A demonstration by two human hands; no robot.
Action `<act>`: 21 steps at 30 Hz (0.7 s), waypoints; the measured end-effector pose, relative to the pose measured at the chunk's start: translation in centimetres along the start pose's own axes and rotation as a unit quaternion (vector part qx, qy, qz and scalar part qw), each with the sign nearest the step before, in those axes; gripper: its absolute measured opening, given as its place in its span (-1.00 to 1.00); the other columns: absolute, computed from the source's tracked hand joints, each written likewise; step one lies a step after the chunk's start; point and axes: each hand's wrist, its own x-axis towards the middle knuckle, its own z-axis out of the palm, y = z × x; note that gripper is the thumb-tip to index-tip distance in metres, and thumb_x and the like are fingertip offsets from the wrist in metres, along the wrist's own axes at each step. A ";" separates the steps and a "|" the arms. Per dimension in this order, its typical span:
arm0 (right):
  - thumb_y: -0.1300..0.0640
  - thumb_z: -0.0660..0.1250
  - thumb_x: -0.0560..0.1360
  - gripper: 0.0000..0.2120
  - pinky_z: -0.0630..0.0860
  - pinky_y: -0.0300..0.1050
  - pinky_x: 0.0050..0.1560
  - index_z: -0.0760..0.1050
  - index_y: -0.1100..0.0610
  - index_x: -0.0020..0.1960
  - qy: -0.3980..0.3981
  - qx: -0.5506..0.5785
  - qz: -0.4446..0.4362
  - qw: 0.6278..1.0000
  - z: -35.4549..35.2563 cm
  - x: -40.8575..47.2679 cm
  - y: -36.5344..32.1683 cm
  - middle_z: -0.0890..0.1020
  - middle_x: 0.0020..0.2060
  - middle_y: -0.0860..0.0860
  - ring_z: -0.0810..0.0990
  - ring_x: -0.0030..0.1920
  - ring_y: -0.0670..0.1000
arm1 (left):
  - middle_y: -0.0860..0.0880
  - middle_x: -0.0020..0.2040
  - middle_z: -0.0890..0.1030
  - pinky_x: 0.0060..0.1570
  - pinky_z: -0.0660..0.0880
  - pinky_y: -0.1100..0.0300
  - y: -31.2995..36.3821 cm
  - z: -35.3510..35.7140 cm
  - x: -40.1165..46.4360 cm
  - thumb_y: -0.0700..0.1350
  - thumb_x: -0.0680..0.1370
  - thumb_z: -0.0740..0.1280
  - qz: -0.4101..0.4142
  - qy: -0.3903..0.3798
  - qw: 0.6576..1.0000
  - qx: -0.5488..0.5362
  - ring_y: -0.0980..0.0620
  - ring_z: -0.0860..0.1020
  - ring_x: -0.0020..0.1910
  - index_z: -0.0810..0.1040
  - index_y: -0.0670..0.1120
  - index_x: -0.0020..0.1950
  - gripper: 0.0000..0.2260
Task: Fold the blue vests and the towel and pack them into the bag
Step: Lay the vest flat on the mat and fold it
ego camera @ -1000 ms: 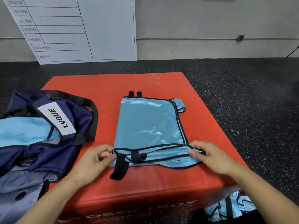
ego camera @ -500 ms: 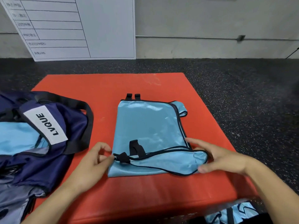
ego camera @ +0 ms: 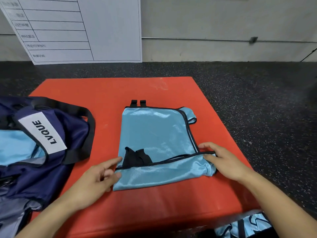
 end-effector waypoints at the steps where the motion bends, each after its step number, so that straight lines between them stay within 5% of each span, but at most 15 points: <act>1: 0.25 0.31 0.62 -0.62 0.44 -0.11 0.35 0.50 -0.21 0.25 -0.004 0.018 0.015 1.000 -0.2 -0.1 -0.3 0.61 0.22 -0.24 0.55 0.16 -0.33 | 0.02 -0.38 0.41 -0.15 0.41 0.17 0.1 -0.2 0.0 0.07 0.59 0.37 -0.002 -0.005 1.000 0.000 0.06 0.45 -0.34 0.42 0.12 0.46 -0.56; 5: 0.17 0.31 0.61 -0.49 0.42 -0.11 -0.11 0.42 -0.35 0.40 -0.068 0.136 0.051 0.987 -1.8 -1.6 -1.3 0.59 0.25 -0.33 0.56 -0.01 -0.14 | -0.03 -0.33 0.53 -0.08 0.43 0.18 1.2 -0.6 -0.3 0.24 0.44 0.40 0.017 -0.001 0.998 -0.056 0.04 0.51 -0.27 0.52 0.13 0.27 -0.56; 7: 0.21 0.31 0.61 -0.45 0.36 -0.06 -0.04 0.40 -0.28 0.46 -0.120 0.196 0.045 0.972 -3.1 -2.8 -1.5 0.64 0.16 -0.29 0.55 -0.05 -0.16 | -0.08 -0.27 0.59 -0.10 0.41 0.20 1.5 -0.9 -0.5 0.25 0.47 0.38 0.037 -0.023 0.998 -0.048 0.02 0.49 -0.23 0.58 0.08 0.21 -0.60; 10: 0.26 0.34 0.58 -0.48 0.40 -0.16 0.32 0.44 -0.07 0.49 -0.242 0.195 0.038 0.950 -4.4 -4.0 -1.4 0.60 0.34 -0.08 0.54 0.35 -0.08 | 0.05 -0.10 0.71 0.02 0.49 0.13 1.8 -0.7 -1.0 0.14 0.59 0.37 0.048 -0.054 0.997 0.030 -0.01 0.62 -0.09 0.70 0.11 0.13 -0.79; 12: 0.22 0.40 0.56 -0.55 0.38 -0.21 0.42 0.55 -0.09 0.40 -0.265 0.133 0.029 0.955 -4.2 -4.2 -1.1 0.56 0.39 -0.13 0.48 0.43 -0.08 | 0.18 -0.07 0.71 0.05 0.52 0.17 2.0 -0.4 -1.2 0.08 0.57 0.38 0.050 -0.050 0.995 0.065 0.06 0.64 -0.07 0.72 0.20 0.08 -0.85; 16: 0.07 0.42 0.56 -0.67 0.35 -0.31 0.40 0.63 -0.21 0.28 -0.244 0.026 -0.006 0.969 -2.6 -4.0 -1.4 0.62 0.28 -0.24 0.52 0.36 -0.20 | 0.16 -0.15 0.68 0.00 0.52 0.13 1.7 0.2 -0.9 0.26 0.51 0.35 0.077 0.045 0.990 0.107 0.07 0.62 -0.15 0.71 0.28 0.02 -0.80; 19: 0.08 0.44 0.54 -0.71 0.34 -0.40 0.35 0.67 -0.13 0.24 -0.163 0.036 -0.037 0.985 -1.9 -3.4 -1.7 0.66 0.22 -0.23 0.55 0.32 -0.22 | 0.15 -0.13 0.73 -0.02 0.50 0.31 2.0 0.9 -0.4 0.04 0.58 0.44 0.086 0.151 0.984 0.037 0.11 0.67 -0.10 0.76 0.13 -0.08 -0.90; 21: 0.09 0.44 0.52 -0.71 0.37 -0.36 0.34 0.68 -0.07 0.23 -0.102 0.085 -0.044 0.990 -1.9 -2.9 -1.8 0.68 0.20 -0.18 0.57 0.30 -0.18 | 0.14 -0.20 0.69 -0.18 0.45 0.30 2.0 1.1 0.1 0.03 0.56 0.46 0.077 0.162 0.983 -0.030 0.08 0.60 -0.26 0.76 0.09 -0.06 -0.92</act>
